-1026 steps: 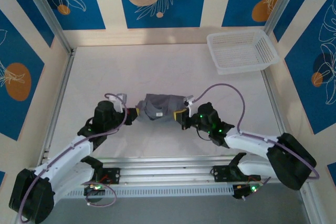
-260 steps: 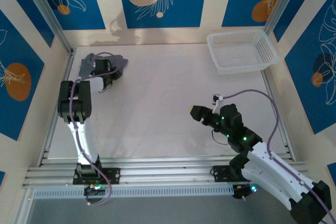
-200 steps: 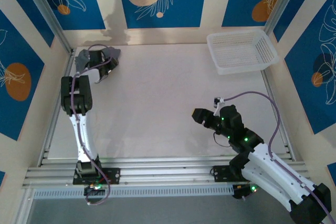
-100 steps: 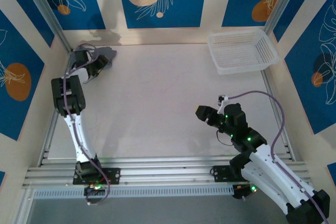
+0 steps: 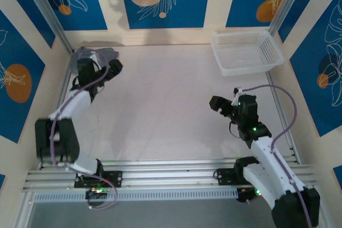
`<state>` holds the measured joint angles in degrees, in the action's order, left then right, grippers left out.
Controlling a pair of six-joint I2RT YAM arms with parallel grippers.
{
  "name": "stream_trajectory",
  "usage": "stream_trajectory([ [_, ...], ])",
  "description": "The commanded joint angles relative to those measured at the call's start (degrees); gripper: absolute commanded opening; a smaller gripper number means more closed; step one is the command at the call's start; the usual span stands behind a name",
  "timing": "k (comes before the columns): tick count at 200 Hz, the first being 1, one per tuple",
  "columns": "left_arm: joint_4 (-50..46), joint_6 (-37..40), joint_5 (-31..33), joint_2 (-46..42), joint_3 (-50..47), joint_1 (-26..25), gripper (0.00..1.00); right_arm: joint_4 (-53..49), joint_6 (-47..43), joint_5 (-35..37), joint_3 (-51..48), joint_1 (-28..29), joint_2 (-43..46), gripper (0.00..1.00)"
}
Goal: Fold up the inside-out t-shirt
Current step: Reset both arms
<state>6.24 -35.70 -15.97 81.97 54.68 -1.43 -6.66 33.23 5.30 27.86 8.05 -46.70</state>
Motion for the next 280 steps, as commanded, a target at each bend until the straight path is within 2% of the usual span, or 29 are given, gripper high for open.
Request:
stream_trajectory([
  [1,-1.6,5.2,7.4,-9.4,-8.6,-7.8,0.99,9.4,-3.1,1.0,0.4,-3.8,-6.4,0.89],
  [21,-3.7,9.1,15.4,-17.4,-15.5,-16.6,0.99,17.7,-6.8,5.7,-0.7,-5.5,-12.7,0.89],
  [35,-5.1,10.6,19.5,-21.6,-19.6,-19.7,0.99,23.5,-9.3,8.5,-1.4,-6.3,-16.8,0.9],
  [56,-5.7,13.9,27.3,-26.5,-24.7,-20.1,0.99,23.7,-12.6,8.2,1.7,-9.6,-22.1,0.89],
  [82,1.3,24.0,34.8,-31.0,-30.8,-20.0,0.99,37.5,-20.0,11.3,0.4,-10.1,-31.3,0.92],
  [90,3.0,26.8,37.3,-31.4,-31.9,-20.0,0.99,36.6,-19.4,7.7,2.1,-11.6,-34.2,0.92],
  [99,5.1,29.6,40.0,-31.4,-33.0,-19.9,0.99,37.7,-19.8,7.6,3.4,-11.1,-38.6,0.93],
  [108,5.8,29.7,43.6,-31.0,-33.2,-19.6,0.99,36.5,-22.6,7.9,4.1,-8.6,-38.8,0.94],
  [113,5.9,29.9,44.6,-30.5,-33.0,-19.0,0.99,41.7,-25.5,6.1,1.9,-7.1,-39.5,0.94],
  [122,7.1,33.1,42.1,-29.6,-33.0,-17.5,0.99,51.4,-28.7,4.0,-3.7,-5.7,-39.1,0.94],
  [136,13.3,36.4,40.9,-27.3,-34.0,-15.7,0.99,69.1,-24.6,2.8,-10.6,-9.1,-42.6,0.96],
  [140,15.1,36.7,41.2,-26.4,-34.4,-15.0,0.99,67.9,-24.1,1.8,-10.5,-9.6,-41.9,0.97],
  [146,17.6,36.9,40.7,-24.3,-34.8,-13.5,0.99,58.2,-24.8,0.8,-7.9,-9.5,-39.0,0.97],
  [150,19.4,36.9,39.5,-22.9,-35.1,-12.1,0.99,56.3,-24.9,1.1,-7.0,-9.2,-38.9,1.0],
  [165,26.3,35.2,32.9,-16.1,-35.5,-5.9,0.99,56.8,-26.7,6.3,-5.5,-6.4,-41.1,0.99],
  [171,31.1,34.5,29.8,-12.9,-36.0,-3.6,0.99,55.1,-26.7,6.9,-5.4,-6.4,-40.3,0.99],
  [181,39.9,32.6,27.8,-6.6,-36.8,-0.8,0.99,57.8,-26.4,7.9,-6.0,-6.2,-41.1,0.99],
  [188,40.1,31.1,24.3,-3.3,-35.8,1.3,0.99,56.0,-26.4,7.9,-5.6,-6.3,-40.6,0.99],
  [197,44.3,32.0,21.0,0.4,-35.6,1.6,0.99,56.3,-26.1,6.7,-5.6,-6.8,-40.8,0.99],
  [204,43.2,34.3,17.5,0.4,-35.5,0.9,0.99,56.3,-26.2,6.4,-5.6,-7.0,-40.6,0.99],
  [222,54.2,35.2,16.6,7.8,-36.6,0.4,0.99,56.1,-26.1,6.1,-5.6,-7.0,-40.6,0.99],
  [225,53.1,35.3,16.0,7.5,-35.9,0.5,0.99,55.9,-26.1,6.1,-5.6,-7.0,-40.6,0.99],
  [234,40.9,36.1,15.6,4.9,-32.3,0.1,0.99,56.1,-26.1,6.1,-5.7,-7.0,-40.7,0.99],
  [243,45.8,37.2,17.7,7.0,-32.9,-1.3,0.99,55.9,-26.1,6.0,-5.5,-7.1,-40.6,0.99],
  [253,41.2,37.1,18.4,5.6,-32.1,-1.5,0.99,56.0,-26.1,6.0,-5.5,-7.1,-40.6,0.99],
  [265,42.7,37.5,19.4,5.9,-32.2,-2.0,0.99,56.0,-26.1,6.0,-5.5,-7.1,-40.6,0.99],
  [280,40.1,38.5,16.9,5.9,-31.0,-2.1,0.99,55.9,-26.2,6.0,-5.5,-7.1,-40.6,0.99],
])
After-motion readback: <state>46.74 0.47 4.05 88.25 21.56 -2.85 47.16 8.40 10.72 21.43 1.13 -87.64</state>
